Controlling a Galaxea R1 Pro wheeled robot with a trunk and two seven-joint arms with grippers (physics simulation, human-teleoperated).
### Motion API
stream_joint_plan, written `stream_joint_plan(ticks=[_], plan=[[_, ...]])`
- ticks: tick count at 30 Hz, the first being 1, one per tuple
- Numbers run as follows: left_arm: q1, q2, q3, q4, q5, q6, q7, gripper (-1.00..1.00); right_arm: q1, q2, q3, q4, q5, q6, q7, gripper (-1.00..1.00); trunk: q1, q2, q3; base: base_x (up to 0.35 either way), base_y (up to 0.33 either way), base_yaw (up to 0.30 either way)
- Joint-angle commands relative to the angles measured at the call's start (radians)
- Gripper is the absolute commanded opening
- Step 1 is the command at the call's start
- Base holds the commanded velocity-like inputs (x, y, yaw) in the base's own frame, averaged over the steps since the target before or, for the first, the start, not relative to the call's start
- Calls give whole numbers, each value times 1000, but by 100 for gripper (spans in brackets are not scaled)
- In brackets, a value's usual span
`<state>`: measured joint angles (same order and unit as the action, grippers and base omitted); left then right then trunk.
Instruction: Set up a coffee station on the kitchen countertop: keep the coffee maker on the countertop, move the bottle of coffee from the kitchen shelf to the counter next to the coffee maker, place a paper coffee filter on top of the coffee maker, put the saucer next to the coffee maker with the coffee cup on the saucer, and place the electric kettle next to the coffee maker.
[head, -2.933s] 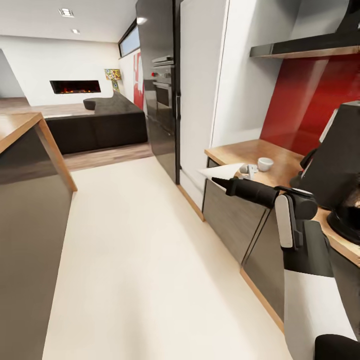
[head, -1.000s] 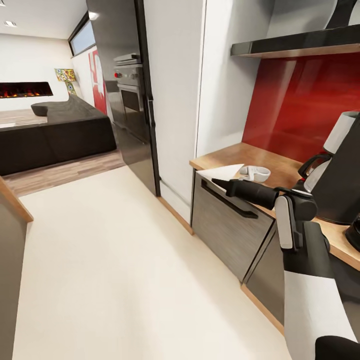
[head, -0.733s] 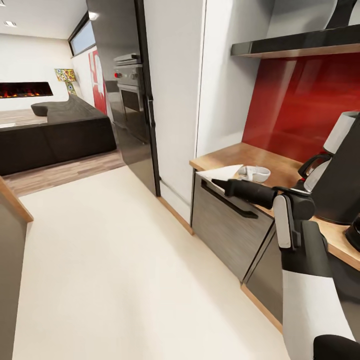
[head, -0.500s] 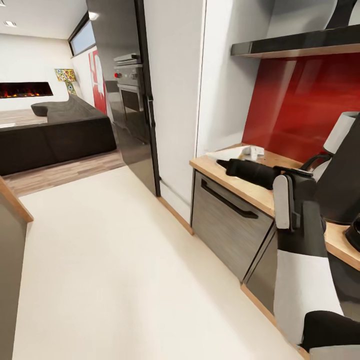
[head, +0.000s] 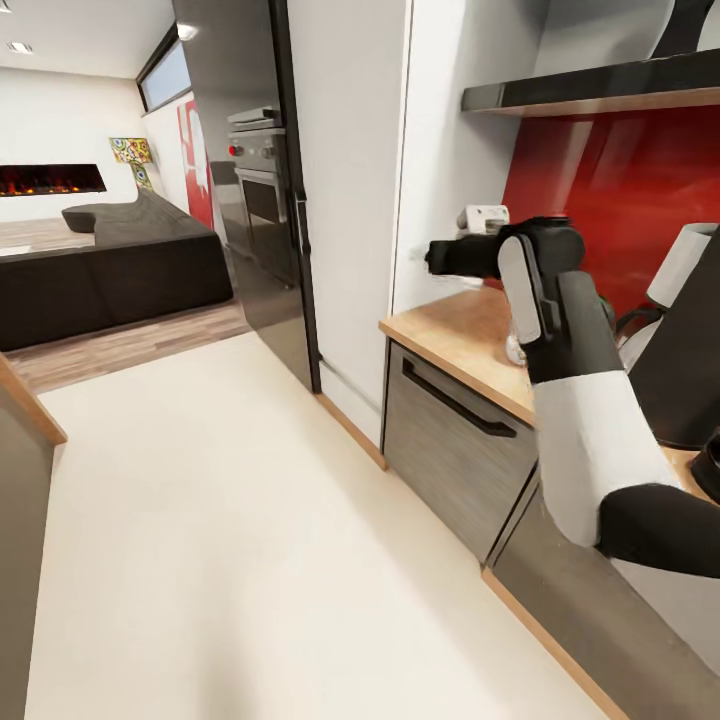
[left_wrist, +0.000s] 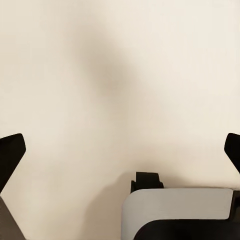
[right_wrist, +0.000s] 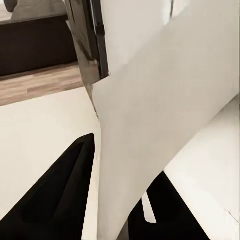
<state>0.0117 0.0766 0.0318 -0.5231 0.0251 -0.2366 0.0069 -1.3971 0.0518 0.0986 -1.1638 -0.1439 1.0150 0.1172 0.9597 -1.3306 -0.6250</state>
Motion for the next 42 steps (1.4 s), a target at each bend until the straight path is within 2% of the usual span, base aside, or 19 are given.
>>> stream_joint_plan(ticks=[1,2,3,4,7,9,10,11,12,15,17,20,23,27,42], plan=[[1,0,0,-2,3,-1,1,100,-27,0,1,34,-6,4,-5,-100,0,0,-1,0,0,0],[1,0,0,-2,3,-1,1,100,-95,0,5,126,-6,5,-9,-100,0,0,-1,0,0,0],[1,0,0,-2,3,-1,1,100,-116,0,6,156,-6,5,-11,-100,0,0,-1,0,0,0],[1,0,0,-2,3,0,1,100,-256,-17,8,325,-6,6,-15,-100,0,0,-1,0,0,0],[1,0,-1,-2,3,0,1,100,-353,-28,8,427,-6,8,-15,-100,0,0,-1,0,0,0],[1,0,-1,-2,3,0,1,100,-456,-34,9,541,-6,9,-16,-100,0,0,-1,0,0,0],[1,0,-1,-3,3,0,1,100,-559,-36,9,670,-6,10,-16,-100,0,0,-1,0,0,0],[1,0,-1,-3,3,0,1,100,-608,-37,9,735,-6,10,-16,-100,0,0,-1,0,0,0],[1,0,-1,-3,3,0,1,100,-738,-36,12,940,8,11,-16,-100,0,0,-1,0,0,0],[1,0,-1,-3,3,0,1,100,-819,-32,30,1071,44,11,-16,-100,0,0,-1,0,0,0],[1,0,-1,-3,3,0,1,100,-875,-27,79,1156,109,11,-16,-100,0,0,-1,0,0,0],[1,0,-1,-4,3,0,1,100,-905,-17,130,1199,158,13,-15,-100,0,0,-1,0,0,0],[1,0,-1,-4,3,0,1,100,-910,-15,171,1207,167,16,-14,-100,0,0,-1,0,0,0],[1,0,0,-4,3,0,1,100,-915,-8,275,1219,176,19,-6,-100,0,0,-1,0,0,0],[1,0,0,-3,3,0,1,100,-915,-9,276,1219,176,16,-5,-100,0,0,-1,78,70,0]])
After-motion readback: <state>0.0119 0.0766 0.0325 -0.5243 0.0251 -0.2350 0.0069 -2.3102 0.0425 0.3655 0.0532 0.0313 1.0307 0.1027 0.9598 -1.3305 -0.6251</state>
